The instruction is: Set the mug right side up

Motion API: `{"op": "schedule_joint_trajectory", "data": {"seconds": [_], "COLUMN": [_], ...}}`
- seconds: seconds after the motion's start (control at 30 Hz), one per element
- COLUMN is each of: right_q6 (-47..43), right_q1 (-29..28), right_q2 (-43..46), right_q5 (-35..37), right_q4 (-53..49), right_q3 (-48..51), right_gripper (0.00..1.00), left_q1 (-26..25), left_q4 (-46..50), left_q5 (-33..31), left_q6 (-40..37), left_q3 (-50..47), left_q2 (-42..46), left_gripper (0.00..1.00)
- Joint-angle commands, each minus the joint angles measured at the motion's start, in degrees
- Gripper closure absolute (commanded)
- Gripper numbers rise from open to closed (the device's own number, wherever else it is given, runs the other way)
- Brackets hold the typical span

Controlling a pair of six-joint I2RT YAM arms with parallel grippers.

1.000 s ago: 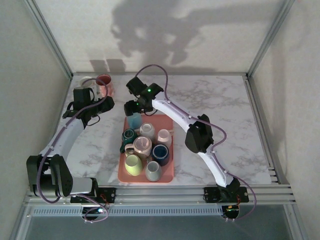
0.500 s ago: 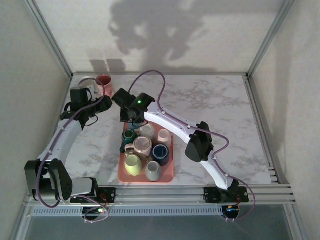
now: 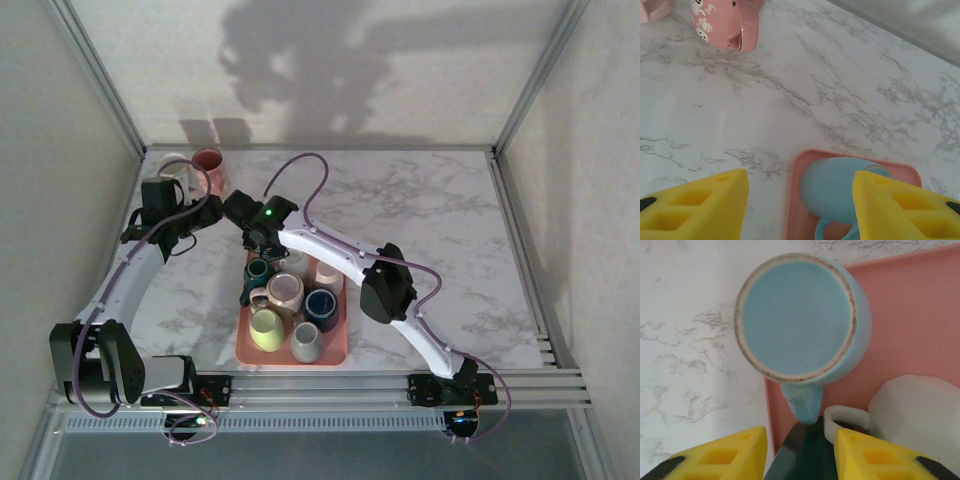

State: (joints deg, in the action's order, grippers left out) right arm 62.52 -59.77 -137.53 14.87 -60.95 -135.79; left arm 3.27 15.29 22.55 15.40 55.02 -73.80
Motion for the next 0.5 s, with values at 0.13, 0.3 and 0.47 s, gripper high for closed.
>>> {"op": "schedule_joint_trajectory", "data": {"seconds": [0.13, 0.3, 0.47], "right_q6": [0.2, -1.0, -1.7], "right_q1": [0.3, 0.6, 1.0], "right_q2": [-2.8, -3.7, -4.5], "right_q5": [1.7, 1.7, 1.5], "right_q4": [-0.2, 1.1, 1.8], "right_q3": [-2.1, -1.9, -2.2], "right_gripper": [0.62, 0.63, 0.64], "left_q1": [0.6, 0.6, 0.6], "left_q4": [0.2, 0.3, 0.4], "left_q5": [0.2, 0.3, 0.4], "left_q6": [-0.7, -0.8, -0.8], "left_q3": [0.0, -0.1, -0.1], "left_q2": [1.0, 1.0, 0.9], "left_gripper": [0.43, 0.43, 0.43]}}
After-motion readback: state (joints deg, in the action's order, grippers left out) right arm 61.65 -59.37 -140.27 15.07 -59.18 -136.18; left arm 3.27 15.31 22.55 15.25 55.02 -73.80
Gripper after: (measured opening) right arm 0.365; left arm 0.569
